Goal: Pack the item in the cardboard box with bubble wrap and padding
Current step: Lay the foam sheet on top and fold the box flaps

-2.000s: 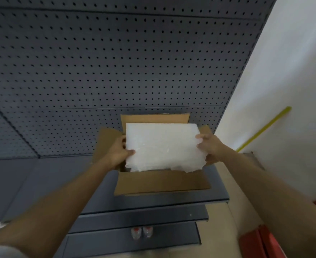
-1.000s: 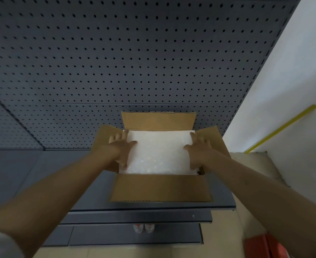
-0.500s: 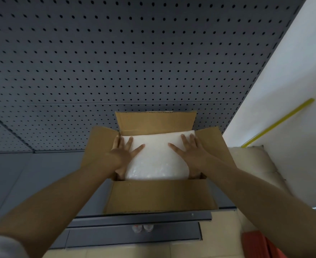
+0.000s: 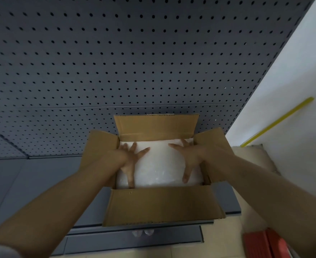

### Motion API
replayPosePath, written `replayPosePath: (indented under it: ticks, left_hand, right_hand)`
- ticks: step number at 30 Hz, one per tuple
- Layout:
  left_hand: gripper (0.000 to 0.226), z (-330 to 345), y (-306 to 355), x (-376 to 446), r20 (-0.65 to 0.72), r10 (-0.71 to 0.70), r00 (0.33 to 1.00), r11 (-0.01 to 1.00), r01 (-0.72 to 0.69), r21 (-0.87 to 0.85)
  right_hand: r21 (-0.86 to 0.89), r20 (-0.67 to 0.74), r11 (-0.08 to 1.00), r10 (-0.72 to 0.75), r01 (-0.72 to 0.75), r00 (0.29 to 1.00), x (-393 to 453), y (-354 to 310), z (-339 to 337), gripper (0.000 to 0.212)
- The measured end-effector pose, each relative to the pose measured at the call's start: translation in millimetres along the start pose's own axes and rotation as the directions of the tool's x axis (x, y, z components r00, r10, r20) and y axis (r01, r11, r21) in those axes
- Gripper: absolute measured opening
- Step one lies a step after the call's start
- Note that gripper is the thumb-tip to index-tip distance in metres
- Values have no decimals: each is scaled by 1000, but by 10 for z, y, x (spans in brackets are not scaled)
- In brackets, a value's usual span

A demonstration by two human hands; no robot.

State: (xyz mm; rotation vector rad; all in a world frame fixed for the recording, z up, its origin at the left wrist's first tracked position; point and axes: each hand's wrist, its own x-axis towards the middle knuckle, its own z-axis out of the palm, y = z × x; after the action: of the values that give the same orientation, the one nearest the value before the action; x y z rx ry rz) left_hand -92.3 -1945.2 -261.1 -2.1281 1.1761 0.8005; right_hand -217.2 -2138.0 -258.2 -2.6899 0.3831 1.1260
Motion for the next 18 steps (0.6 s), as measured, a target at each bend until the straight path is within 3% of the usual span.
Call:
replayPosePath:
  ticks: [2,6,8,11,13,15,18]
  left_hand:
    - [144,5,27,64,16,5,1000,1000,-5,-1]
    - [144,89,97,153,14,-21,1000,1000,21,23]
    - [137,165,153,159,-32,4,999,999,-5,-38]
    - [119,316,256,209,-218,98,971,985,-125,-117]
    - [125,374,281,246,-187,166,968,979,-185,-87]
    - [126,404,283,266,-143,192,971,974,-207,-93]
    - [120,457,283,283,-182,193,964,969,-217,-121]
  right_hand:
    - [-20,3,1000,-4,5,1000,65,-5,39,143]
    - [20,-66,1000,-13,15,998,89,-63,201,116]
    - [28,-121,1000,-2,5,993,69,-126,237,114]
    - [9,-109,996,-87,88,990,94,-187,296,118]
    - [16,-82,990,-139,141,987,138,-172,434,118]
    - [12,-147,988,-153,156,977,186,-141,603,116]
    - [-33,-200,989,-146,142,969,246,-128,772,112]
